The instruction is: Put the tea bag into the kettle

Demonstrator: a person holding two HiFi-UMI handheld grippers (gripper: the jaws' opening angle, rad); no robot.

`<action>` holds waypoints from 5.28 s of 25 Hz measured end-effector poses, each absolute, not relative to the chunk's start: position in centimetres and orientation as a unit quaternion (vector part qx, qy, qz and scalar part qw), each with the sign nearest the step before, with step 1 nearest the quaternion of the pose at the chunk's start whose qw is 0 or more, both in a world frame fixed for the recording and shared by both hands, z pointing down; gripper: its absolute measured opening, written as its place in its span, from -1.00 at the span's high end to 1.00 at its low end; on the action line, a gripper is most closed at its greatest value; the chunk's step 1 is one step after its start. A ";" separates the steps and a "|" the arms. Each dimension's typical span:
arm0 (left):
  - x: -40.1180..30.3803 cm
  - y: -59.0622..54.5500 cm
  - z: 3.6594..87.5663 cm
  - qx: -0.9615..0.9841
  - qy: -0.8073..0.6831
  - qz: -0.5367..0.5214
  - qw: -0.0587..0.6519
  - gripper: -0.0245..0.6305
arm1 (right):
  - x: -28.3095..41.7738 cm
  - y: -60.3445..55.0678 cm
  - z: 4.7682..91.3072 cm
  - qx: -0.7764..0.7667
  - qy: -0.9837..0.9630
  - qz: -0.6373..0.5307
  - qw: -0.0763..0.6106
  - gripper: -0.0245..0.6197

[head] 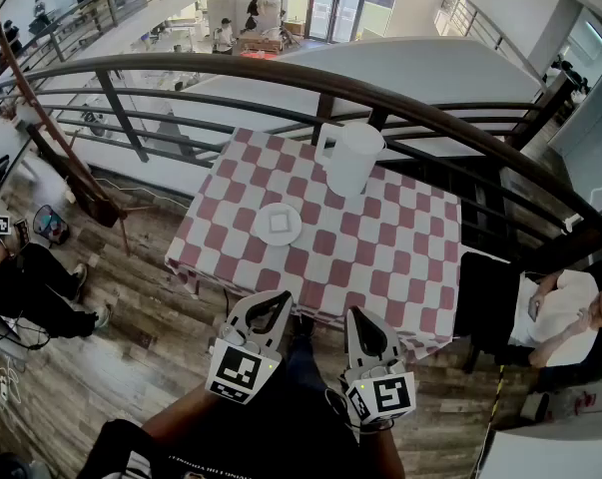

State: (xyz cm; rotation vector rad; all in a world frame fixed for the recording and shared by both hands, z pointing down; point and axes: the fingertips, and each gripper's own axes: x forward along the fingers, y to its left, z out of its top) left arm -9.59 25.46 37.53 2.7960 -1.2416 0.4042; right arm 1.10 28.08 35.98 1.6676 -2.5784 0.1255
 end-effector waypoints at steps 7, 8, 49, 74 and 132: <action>-9.3 25.2 37.6 0.906 -0.402 0.133 0.028 0.93 | 1.3 27.8 36.0 0.540 -0.840 0.042 0.038 0.88; -9.3 25.1 37.6 0.906 -0.402 0.133 0.028 0.93 | 1.3 27.7 36.0 0.540 -0.840 0.042 0.038 0.88; -7.1 18.4 39.0 0.910 -0.387 0.143 0.039 0.93 | 3.3 20.9 36.7 0.547 -0.834 0.058 0.036 0.88; -4.2 8.6 39.8 0.912 -0.377 0.156 0.052 0.93 | 6.8 10.9 37.6 0.563 -0.822 0.071 0.046 0.88; 2.5 -13.7 41.7 0.890 -0.412 0.190 0.036 0.93 | 13.9 -12.8 39.8 0.549 -0.830 0.077 0.056 0.88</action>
